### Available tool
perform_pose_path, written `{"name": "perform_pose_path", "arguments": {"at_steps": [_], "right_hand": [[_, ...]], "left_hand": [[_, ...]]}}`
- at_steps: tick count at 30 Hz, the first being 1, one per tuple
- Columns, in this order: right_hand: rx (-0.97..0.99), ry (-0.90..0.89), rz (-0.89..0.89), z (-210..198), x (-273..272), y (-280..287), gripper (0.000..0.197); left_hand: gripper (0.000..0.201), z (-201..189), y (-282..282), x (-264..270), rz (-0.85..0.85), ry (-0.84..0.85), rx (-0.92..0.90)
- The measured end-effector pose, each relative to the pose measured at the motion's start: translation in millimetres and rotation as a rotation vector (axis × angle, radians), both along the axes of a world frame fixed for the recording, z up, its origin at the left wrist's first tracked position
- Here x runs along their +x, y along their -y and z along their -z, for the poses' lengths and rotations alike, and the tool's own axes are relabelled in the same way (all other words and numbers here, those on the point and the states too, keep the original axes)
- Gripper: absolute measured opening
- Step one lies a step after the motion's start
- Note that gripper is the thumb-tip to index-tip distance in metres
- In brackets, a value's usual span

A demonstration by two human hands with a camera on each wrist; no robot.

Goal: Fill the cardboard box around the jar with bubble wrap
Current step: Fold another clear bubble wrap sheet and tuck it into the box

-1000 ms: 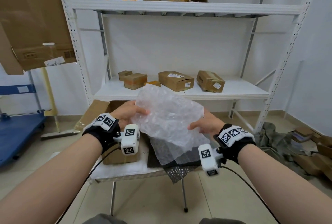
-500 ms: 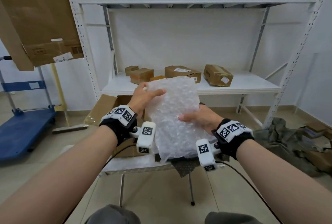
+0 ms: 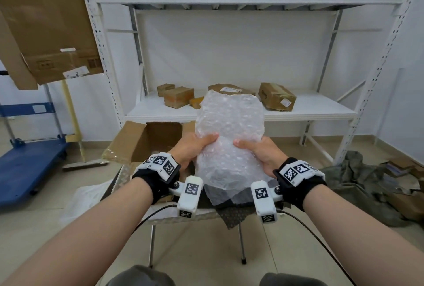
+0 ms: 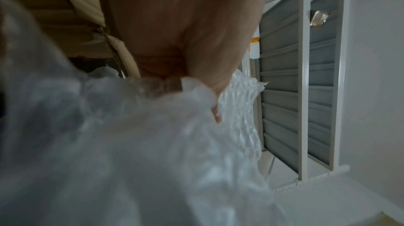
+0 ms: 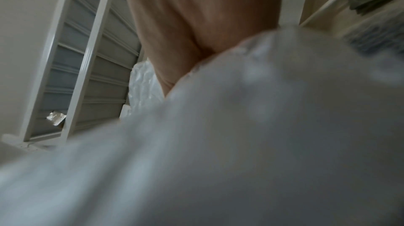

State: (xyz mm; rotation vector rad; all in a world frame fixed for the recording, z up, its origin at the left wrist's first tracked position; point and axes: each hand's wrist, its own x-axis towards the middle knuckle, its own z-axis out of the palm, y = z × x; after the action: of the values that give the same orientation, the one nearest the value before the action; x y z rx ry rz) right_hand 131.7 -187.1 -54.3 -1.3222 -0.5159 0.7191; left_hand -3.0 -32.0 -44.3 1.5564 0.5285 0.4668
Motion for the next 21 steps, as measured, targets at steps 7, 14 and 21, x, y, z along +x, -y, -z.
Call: {"name": "perform_pose_path", "arguments": {"at_steps": [7, 14, 21], "right_hand": [[-0.113, 0.153, -0.156, 13, -1, 8, 0.036], [-0.169, 0.164, -0.255, 23, -1, 12, 0.034], [-0.102, 0.048, -0.148, 28, 1, 3, 0.054]], "left_hand": [[0.044, -14, -4, -2, 0.008, 0.088, -0.047], [0.022, -20, -21, 5, -0.222, 0.132, -0.068], [0.053, -10, -17, -2, 0.031, 0.049, -0.151]]}}
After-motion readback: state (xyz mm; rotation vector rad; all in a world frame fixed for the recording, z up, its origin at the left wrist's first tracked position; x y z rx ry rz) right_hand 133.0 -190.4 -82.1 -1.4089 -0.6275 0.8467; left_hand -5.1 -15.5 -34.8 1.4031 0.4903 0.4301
